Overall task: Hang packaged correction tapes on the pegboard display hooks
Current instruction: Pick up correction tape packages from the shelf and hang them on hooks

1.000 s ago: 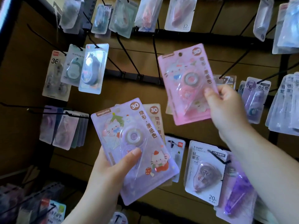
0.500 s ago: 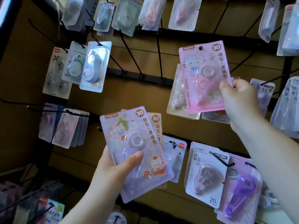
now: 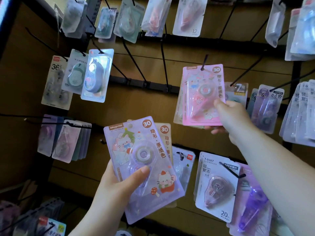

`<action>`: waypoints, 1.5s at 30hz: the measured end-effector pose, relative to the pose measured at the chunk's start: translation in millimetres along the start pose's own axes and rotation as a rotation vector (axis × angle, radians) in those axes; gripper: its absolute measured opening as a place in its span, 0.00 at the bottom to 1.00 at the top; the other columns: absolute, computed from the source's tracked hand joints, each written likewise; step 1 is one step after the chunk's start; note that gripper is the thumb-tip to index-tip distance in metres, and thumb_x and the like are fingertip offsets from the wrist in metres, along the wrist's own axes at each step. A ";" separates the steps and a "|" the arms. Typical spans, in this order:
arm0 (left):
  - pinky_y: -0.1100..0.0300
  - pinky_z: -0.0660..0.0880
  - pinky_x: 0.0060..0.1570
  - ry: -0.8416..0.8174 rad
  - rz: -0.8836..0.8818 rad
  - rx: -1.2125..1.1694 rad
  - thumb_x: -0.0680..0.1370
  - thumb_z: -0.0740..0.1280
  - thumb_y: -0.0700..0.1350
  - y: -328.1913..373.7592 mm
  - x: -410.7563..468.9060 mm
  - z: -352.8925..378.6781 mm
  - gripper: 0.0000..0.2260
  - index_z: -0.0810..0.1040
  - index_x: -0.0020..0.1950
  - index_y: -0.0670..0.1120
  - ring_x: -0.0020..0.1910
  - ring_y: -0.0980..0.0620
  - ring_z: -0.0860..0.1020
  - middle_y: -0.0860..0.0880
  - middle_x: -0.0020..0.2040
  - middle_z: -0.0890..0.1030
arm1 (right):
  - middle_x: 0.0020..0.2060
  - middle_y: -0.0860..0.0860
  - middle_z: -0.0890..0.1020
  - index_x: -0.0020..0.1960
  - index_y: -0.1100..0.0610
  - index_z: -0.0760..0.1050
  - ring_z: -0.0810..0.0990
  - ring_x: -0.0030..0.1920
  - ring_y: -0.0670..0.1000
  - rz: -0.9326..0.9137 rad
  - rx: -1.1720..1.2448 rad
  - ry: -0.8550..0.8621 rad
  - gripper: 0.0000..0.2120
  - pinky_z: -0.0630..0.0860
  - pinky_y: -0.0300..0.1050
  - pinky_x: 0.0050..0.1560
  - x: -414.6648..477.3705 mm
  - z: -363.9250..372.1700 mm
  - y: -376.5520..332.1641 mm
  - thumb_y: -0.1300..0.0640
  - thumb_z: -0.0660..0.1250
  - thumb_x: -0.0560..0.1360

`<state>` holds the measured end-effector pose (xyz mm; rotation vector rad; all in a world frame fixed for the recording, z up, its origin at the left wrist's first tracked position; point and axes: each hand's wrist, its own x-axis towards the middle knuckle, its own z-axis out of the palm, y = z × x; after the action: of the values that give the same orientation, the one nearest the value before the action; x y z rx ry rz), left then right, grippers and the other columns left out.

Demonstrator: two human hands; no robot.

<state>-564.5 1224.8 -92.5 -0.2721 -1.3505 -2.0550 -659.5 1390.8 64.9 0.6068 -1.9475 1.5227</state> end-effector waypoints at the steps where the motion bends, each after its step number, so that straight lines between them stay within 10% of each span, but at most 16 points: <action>1: 0.41 0.78 0.49 0.001 0.004 0.007 0.58 0.70 0.44 0.9 0.1 0.3 0.23 0.74 0.52 0.54 0.48 0.42 0.82 0.44 0.49 0.83 | 0.31 0.54 0.78 0.52 0.55 0.69 0.75 0.15 0.44 0.025 0.014 -0.006 0.07 0.70 0.33 0.15 2.6 1.5 1.2 0.53 0.55 0.79; 14: 0.41 0.78 0.49 0.020 0.025 0.007 0.59 0.72 0.45 8.6 -0.5 0.3 0.24 0.74 0.55 0.52 0.47 0.42 0.83 0.44 0.49 0.84 | 0.41 0.56 0.76 0.66 0.61 0.63 0.79 0.23 0.50 0.237 -0.223 -0.038 0.20 0.73 0.37 0.21 24.7 27.4 8.3 0.51 0.53 0.79; 21: 0.52 0.82 0.37 -0.022 0.059 -0.007 0.61 0.73 0.43 4.8 0.3 -3.0 0.25 0.75 0.57 0.51 0.44 0.45 0.84 0.45 0.47 0.85 | 0.48 0.48 0.66 0.52 0.57 0.67 0.70 0.45 0.49 -0.416 -0.362 0.251 0.09 0.62 0.35 0.31 -14.3 28.6 10.0 0.53 0.59 0.77; 29: 0.58 0.80 0.34 -0.041 0.122 -0.021 0.62 0.69 0.43 1.8 1.3 0.7 0.22 0.76 0.56 0.51 0.44 0.47 0.84 0.46 0.48 0.85 | 0.21 0.46 0.71 0.30 0.53 0.69 0.67 0.23 0.42 -0.376 -0.224 -0.400 0.17 0.65 0.33 0.27 -73.3 34.8 -0.2 0.46 0.63 0.73; 33: 0.59 0.80 0.33 -0.009 0.129 -0.021 0.62 0.69 0.44 1.3 1.4 2.6 0.20 0.76 0.54 0.52 0.43 0.48 0.84 0.47 0.47 0.85 | 0.25 0.44 0.74 0.33 0.54 0.73 0.73 0.26 0.34 -0.314 -0.257 -0.550 0.12 0.67 0.26 0.26 -84.1 36.0 15.5 0.51 0.66 0.73; 40: 0.57 0.79 0.30 0.009 0.081 -0.029 0.58 0.70 0.47 5.3 -2.7 8.3 0.22 0.76 0.52 0.52 0.40 0.50 0.85 0.51 0.43 0.86 | 0.24 0.47 0.74 0.33 0.52 0.68 0.72 0.26 0.43 -0.253 -0.125 -0.380 0.12 0.73 0.41 0.33 -81.7 35.8 16.0 0.55 0.63 0.75; 45: 0.56 0.79 0.34 0.047 0.068 -0.007 0.60 0.68 0.45 5.0 -2.9 8.7 0.21 0.77 0.53 0.49 0.37 0.50 0.84 0.48 0.42 0.86 | 0.23 0.49 0.71 0.33 0.51 0.65 0.70 0.23 0.44 -0.270 -0.100 -0.171 0.14 0.68 0.35 0.27 -72.0 26.8 17.1 0.55 0.60 0.77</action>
<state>-560.8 1232.3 -86.4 -0.2675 -1.2881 -1.9978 -623.4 1368.8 -1.5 0.9405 -1.9599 1.2350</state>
